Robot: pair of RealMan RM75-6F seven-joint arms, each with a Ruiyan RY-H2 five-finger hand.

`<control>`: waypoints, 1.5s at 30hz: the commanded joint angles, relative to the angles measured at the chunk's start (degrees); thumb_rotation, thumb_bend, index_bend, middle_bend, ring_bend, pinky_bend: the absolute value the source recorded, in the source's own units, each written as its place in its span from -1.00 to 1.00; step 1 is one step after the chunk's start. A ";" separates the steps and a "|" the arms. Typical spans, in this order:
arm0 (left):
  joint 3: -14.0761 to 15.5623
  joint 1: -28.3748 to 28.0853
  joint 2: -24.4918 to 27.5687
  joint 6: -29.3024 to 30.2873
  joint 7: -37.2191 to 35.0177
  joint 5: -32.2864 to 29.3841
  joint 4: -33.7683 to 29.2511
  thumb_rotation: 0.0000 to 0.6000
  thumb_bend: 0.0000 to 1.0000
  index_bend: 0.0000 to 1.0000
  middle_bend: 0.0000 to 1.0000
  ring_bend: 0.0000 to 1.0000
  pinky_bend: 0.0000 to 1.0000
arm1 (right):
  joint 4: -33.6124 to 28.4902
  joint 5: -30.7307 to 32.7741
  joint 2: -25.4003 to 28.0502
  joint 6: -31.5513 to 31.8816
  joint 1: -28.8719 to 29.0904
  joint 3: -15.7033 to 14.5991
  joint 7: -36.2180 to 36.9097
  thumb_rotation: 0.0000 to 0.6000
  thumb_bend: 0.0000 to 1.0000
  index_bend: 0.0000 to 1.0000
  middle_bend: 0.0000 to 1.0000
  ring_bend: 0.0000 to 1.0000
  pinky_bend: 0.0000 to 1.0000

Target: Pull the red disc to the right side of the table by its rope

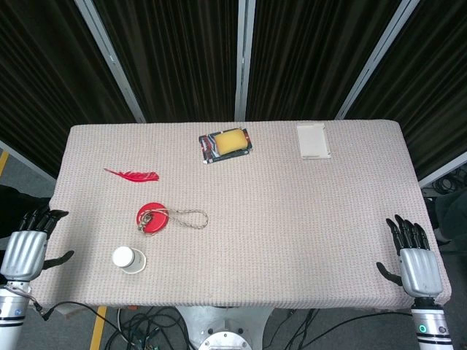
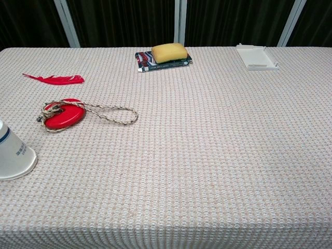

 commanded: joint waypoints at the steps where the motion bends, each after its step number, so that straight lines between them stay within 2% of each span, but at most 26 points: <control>1: 0.04 0.04 0.00 0.00 0.00 -0.03 0.03 1.00 -1.00 -0.55 -0.56 -0.79 -0.71 | -0.09 -0.06 0.04 -0.16 0.12 -0.03 -0.08 1.00 -0.79 -1.00 -1.00 -1.00 -1.00; 7: 0.12 0.02 0.09 -0.38 0.06 -0.26 -0.04 1.00 -1.00 -0.55 -0.56 -0.79 -0.71 | -1.05 -0.79 0.39 -0.85 0.95 -0.04 -0.83 1.00 -0.79 -1.00 -1.00 -1.00 -1.00; 12: 0.09 -0.09 0.06 -0.46 -0.25 -0.18 0.15 1.00 -1.00 -0.55 -0.56 -0.79 -0.71 | -4.77 -2.54 1.61 -4.23 3.93 0.05 -4.52 1.00 -0.79 -1.00 -1.00 -1.00 -1.00; 17: 0.33 0.02 -0.11 -0.58 -0.02 -0.19 0.50 1.00 -1.00 -0.55 -0.56 -0.79 -0.71 | -11.42 -4.95 3.06 -11.97 10.51 1.20 -9.25 1.00 -0.79 -1.00 -0.99 -1.00 -1.00; 22: 0.15 -0.10 -0.17 -0.56 0.34 -0.25 0.34 1.00 -1.00 -0.55 -0.56 -0.79 -0.71 | -17.33 -3.30 2.54 -21.75 18.92 5.04 -12.23 1.00 -0.78 -1.00 -0.88 -1.00 -1.00; 26: 0.15 -0.05 -0.26 -0.69 0.32 -0.49 0.49 1.00 -1.00 -0.55 -0.56 -0.79 -0.71 | -19.28 2.41 -0.72 -29.91 26.14 8.92 -16.17 1.00 -0.75 -1.00 -0.84 -1.00 -1.00; 30: 0.23 0.17 -0.35 -0.73 -0.26 -0.80 1.08 1.00 -1.00 -0.55 -0.56 -0.79 -0.71 | -18.91 8.87 -5.42 -35.08 31.79 11.18 -20.47 1.00 -0.75 -1.00 -0.80 -1.00 -1.00; 37: 0.29 0.46 -0.37 -0.70 -0.94 -1.10 1.87 1.00 -1.00 -0.55 -0.56 -0.79 -0.71 | -14.23 18.01 -15.14 -37.78 39.17 12.11 -27.83 1.00 -0.75 -1.00 -0.70 -1.00 -1.00; 45: 0.23 0.44 -0.38 -0.85 -1.31 -1.18 2.19 1.00 -1.00 -0.55 -0.56 -0.79 -0.71 | -3.86 27.34 -25.97 -38.85 47.01 13.11 -31.72 1.00 -0.72 -1.00 -0.61 -1.00 -1.00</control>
